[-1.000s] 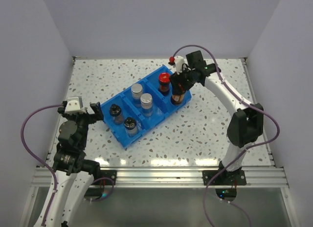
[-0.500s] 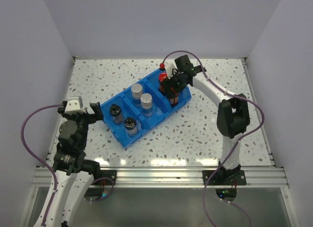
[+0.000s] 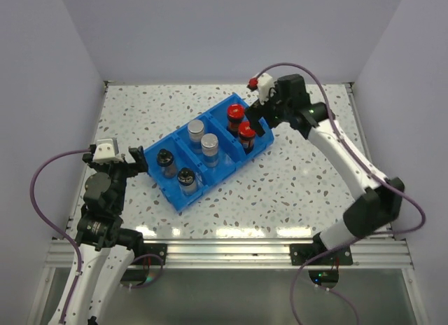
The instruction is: Organize the condiment bottles
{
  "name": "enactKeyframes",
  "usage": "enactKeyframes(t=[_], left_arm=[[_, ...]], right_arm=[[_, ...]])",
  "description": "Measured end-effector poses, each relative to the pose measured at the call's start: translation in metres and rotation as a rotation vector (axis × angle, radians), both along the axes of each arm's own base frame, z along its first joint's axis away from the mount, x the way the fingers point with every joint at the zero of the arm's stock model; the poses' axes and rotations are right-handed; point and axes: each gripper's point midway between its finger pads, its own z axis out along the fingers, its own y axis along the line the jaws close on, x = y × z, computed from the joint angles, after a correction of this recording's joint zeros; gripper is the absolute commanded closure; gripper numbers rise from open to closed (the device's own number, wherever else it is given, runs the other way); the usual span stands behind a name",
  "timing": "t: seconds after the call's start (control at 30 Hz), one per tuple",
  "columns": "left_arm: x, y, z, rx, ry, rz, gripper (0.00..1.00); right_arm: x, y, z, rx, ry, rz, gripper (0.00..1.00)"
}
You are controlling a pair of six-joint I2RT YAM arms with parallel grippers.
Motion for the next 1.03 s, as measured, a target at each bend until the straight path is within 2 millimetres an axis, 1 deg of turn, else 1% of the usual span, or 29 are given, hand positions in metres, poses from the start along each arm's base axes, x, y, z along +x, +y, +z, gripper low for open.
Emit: enactKeyframes(t=[0.03, 0.1, 0.13, 0.17, 0.23, 0.3, 0.33, 0.43, 0.5, 0.63, 0.77, 1.03], left_arm=[[0.0, 0.0, 0.0, 0.0, 0.0, 0.0, 0.0], [0.0, 0.0, -0.001, 0.0, 0.002, 0.0, 0.0], [0.001, 0.0, -0.001, 0.001, 0.004, -0.001, 0.0], [0.001, -0.001, -0.002, 0.001, 0.007, -0.002, 0.0], [0.003, -0.002, -0.004, 0.003, 0.017, -0.006, 0.0], [0.004, -0.002, -0.006, 0.005, 0.025, -0.008, 0.0], [0.004, -0.002, -0.006, 0.005, 0.028, -0.008, 0.0], [0.005, -0.002, -0.008, 0.007, 0.035, -0.008, 0.0], [0.006, -0.003, -0.009, 0.008, 0.041, -0.008, 0.0], [0.008, -0.003, -0.012, 0.01, 0.053, -0.008, 0.0], [0.01, -0.003, -0.015, 0.013, 0.065, -0.008, 0.0], [0.011, -0.003, -0.017, 0.015, 0.075, -0.008, 0.0]], right_arm=[[-0.008, -0.009, 0.017, 0.023, -0.055, -0.029, 0.01], [-0.025, -0.037, 0.042, 0.082, -0.139, -0.111, 0.01], [-0.034, -0.056, 0.051, 0.115, -0.167, -0.169, 0.01], [-0.038, -0.08, 0.058, 0.144, -0.199, -0.246, 0.01], [-0.046, -0.132, 0.067, 0.166, -0.271, -0.435, 0.01], [-0.055, -0.165, 0.064, 0.162, -0.32, -0.577, 0.01], [-0.063, -0.173, 0.059, 0.154, -0.329, -0.622, 0.01], [-0.082, -0.188, 0.042, 0.136, -0.34, -0.709, 0.01], [-0.093, -0.2, 0.035, 0.126, -0.354, -0.773, 0.01], [-0.107, -0.215, 0.037, 0.139, -0.393, -0.861, 0.01], [-0.111, -0.222, 0.042, 0.158, -0.415, -0.919, 0.01], [-0.112, -0.225, 0.032, 0.155, -0.399, -0.944, 0.01]])
